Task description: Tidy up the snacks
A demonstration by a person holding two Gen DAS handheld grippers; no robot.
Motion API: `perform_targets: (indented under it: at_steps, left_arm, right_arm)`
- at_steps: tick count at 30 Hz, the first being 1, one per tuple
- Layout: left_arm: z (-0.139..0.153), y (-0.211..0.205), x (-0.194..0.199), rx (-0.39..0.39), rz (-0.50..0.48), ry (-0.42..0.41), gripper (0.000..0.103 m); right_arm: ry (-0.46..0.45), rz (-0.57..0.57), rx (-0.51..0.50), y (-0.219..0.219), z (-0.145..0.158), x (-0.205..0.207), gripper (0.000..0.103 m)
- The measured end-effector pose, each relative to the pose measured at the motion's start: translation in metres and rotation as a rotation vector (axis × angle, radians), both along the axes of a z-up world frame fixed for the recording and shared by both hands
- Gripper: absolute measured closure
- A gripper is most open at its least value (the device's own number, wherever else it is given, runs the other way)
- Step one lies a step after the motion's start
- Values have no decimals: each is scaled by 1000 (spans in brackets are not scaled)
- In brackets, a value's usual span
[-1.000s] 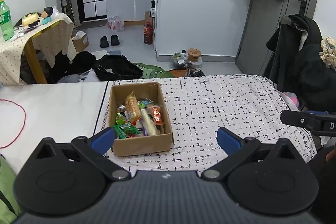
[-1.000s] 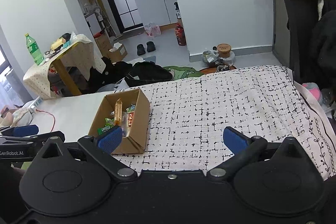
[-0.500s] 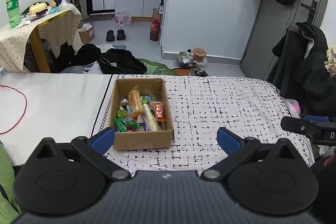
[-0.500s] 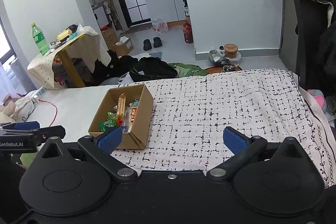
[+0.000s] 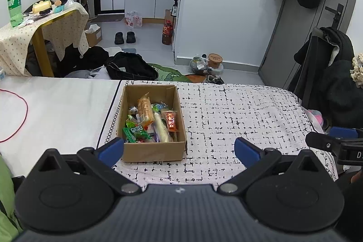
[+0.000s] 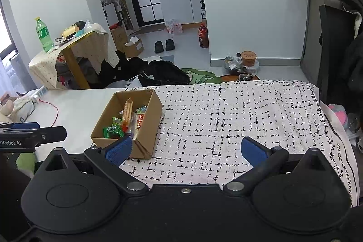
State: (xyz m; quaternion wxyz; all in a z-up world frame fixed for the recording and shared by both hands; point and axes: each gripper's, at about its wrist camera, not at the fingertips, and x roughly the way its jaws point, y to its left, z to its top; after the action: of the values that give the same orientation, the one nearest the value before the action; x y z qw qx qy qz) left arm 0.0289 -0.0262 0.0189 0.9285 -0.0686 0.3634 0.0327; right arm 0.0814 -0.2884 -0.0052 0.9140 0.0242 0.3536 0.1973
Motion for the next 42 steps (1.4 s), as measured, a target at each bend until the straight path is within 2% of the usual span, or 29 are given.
perform_targets:
  at_steps: [42]
  left_arm:
    - [0,-3,2,11,-11,17,0]
  right_arm:
    - [-5,-29,-22,-1,6,-2,0]
